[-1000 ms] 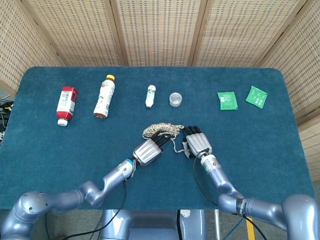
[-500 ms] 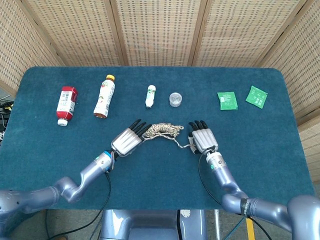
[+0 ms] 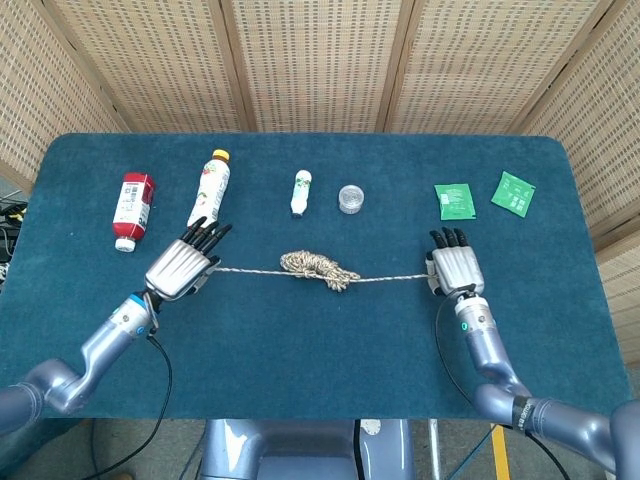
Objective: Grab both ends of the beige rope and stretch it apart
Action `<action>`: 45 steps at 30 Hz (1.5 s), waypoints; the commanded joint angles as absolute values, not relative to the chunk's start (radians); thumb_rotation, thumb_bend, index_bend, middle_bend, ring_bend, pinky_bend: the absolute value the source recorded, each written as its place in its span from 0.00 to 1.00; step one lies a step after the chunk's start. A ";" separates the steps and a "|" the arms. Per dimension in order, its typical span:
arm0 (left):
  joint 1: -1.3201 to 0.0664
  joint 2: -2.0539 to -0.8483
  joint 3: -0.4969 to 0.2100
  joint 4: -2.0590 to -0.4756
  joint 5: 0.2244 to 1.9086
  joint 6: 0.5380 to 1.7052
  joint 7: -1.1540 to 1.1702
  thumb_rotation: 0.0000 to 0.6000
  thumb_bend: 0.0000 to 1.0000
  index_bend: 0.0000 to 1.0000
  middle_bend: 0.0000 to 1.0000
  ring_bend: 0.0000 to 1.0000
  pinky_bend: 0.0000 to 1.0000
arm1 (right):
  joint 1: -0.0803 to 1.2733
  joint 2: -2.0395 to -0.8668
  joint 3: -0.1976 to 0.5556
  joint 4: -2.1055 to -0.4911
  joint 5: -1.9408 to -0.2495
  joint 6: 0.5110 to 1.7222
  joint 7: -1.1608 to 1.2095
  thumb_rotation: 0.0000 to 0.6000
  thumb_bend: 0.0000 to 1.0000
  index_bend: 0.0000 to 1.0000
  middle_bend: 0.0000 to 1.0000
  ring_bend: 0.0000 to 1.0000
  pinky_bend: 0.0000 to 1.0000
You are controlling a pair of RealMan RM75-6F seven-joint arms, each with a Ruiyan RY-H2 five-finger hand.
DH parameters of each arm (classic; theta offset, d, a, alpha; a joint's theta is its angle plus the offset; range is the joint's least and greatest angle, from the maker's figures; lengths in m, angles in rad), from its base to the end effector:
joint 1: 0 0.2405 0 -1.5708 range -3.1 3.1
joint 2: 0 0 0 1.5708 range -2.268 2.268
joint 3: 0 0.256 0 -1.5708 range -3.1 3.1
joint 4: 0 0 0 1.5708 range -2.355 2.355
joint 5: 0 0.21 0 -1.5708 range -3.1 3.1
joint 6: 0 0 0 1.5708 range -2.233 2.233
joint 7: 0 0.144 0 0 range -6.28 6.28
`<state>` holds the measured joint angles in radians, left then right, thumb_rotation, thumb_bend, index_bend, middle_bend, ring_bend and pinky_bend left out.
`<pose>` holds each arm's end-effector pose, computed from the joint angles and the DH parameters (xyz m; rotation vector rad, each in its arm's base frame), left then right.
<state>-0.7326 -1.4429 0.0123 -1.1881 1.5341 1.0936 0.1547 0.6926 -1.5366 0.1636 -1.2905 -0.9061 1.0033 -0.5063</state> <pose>-0.2089 0.3556 0.0330 -2.0361 -0.4157 -0.8314 -0.2328 -0.3698 0.0181 1.6401 -0.8642 0.6131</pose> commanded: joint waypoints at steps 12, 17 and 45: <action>-0.659 -1.420 0.040 -1.067 1.539 1.108 0.020 1.00 0.43 0.70 0.00 0.00 0.00 | 0.623 -1.449 0.150 -1.297 -0.908 1.049 -0.512 1.00 0.51 0.68 0.11 0.00 0.00; -0.652 -1.431 0.039 -1.049 1.545 1.107 0.011 1.00 0.43 0.67 0.00 0.00 0.00 | 0.610 -1.448 0.147 -1.282 -0.908 1.041 -0.501 1.00 0.50 0.66 0.11 0.00 0.00; -0.389 -1.139 -0.010 -1.675 1.320 1.349 0.153 1.00 0.00 0.00 0.00 0.00 0.00 | 0.322 -1.327 0.021 -1.438 -1.427 1.458 -0.020 1.00 0.00 0.00 0.00 0.00 0.00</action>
